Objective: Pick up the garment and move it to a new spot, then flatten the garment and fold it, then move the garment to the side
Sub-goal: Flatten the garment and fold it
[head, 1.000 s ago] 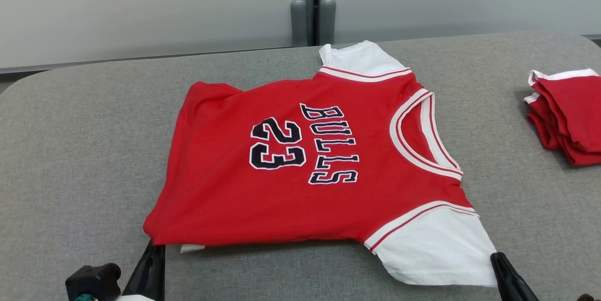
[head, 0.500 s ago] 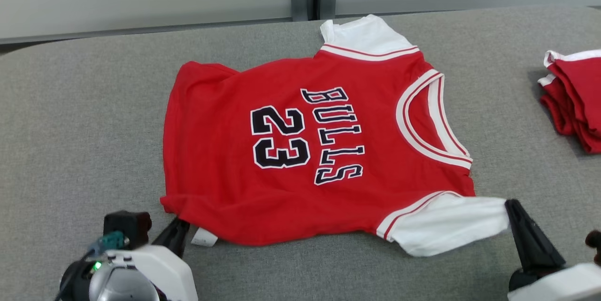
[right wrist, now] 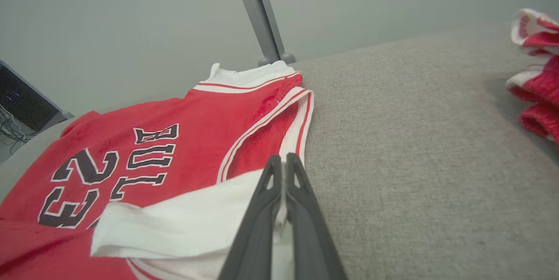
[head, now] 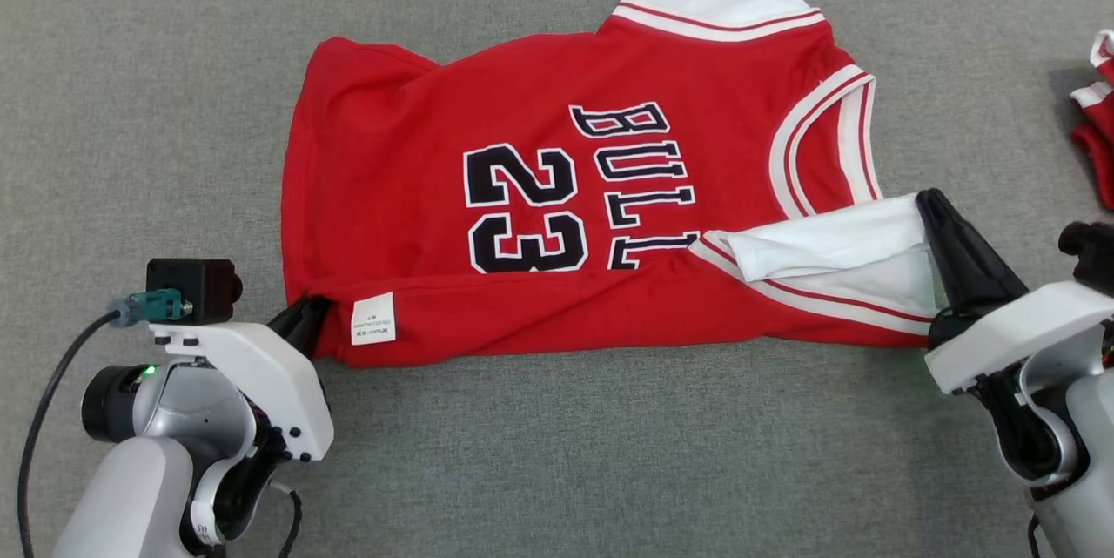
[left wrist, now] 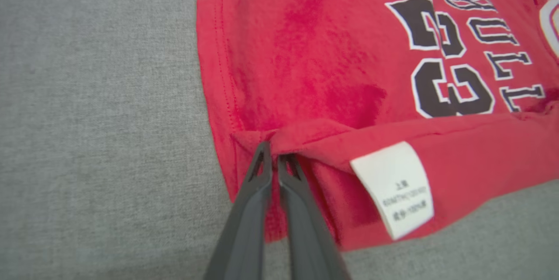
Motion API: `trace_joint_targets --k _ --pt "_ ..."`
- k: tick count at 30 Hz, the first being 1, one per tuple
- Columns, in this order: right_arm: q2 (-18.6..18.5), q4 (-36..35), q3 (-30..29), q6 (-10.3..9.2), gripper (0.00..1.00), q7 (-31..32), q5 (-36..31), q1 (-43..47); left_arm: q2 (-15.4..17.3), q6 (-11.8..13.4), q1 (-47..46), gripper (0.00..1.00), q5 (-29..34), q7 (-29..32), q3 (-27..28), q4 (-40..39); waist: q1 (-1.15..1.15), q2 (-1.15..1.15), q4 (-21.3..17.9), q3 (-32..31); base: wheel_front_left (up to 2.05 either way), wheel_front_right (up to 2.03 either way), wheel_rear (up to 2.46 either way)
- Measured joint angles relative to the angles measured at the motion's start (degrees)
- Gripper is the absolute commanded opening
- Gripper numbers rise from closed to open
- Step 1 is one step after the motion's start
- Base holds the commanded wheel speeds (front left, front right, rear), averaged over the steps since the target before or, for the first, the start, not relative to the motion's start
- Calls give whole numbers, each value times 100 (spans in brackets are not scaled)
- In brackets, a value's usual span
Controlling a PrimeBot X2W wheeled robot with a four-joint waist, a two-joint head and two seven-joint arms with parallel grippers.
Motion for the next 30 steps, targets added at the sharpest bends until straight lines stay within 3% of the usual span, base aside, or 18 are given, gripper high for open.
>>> trace_joint_targets --k 10,11,12,13,14,15,16,20,24,30 --pt "-289 799 857 0 0 -624 430 -1006 -36 -38 -332 0 -196 -87 176 116 0 0 90 308 0 0 0" --pt "-299 864 915 0 13 -723 481 -1072 -42 -24 -343 0 -196 -130 190 138 0 0 95 319 0 0 0" --pt "-305 928 957 0 37 -833 526 -1122 -55 -11 -358 0 -199 -158 203 166 0 0 103 326 0 0 0" --pt "-316 993 1015 0 37 -918 561 -1169 -69 -12 -358 0 -216 -199 214 199 0 0 111 326 0 0 0" --pt "-323 1016 1079 0 55 -1037 620 -1196 -108 -3 -356 0 -232 -292 238 214 0 0 119 325 0 0 0" --pt "-311 1014 1115 0 100 -1143 719 -1212 -147 12 -353 24 -237 -385 268 215 0 0 121 327 0 0 0" --pt "-308 1009 1163 0 100 -1235 780 -1225 -190 21 -342 100 -257 -498 304 216 0 0 120 326 0 0 0" --pt "-394 880 1215 0 100 -1490 672 -1216 -453 155 -174 100 -256 -1182 437 166 0 0 110 302 0 0 0" --pt "-385 582 840 0 100 -1537 374 -1068 -694 275 -59 100 -162 -1874 554 87 0 0 104 257 0 0 0" --pt "-7 -506 -492 0 100 -1550 -866 -177 -1078 413 119 100 198 -3086 450 88 0 0 119 81 0 0 0"
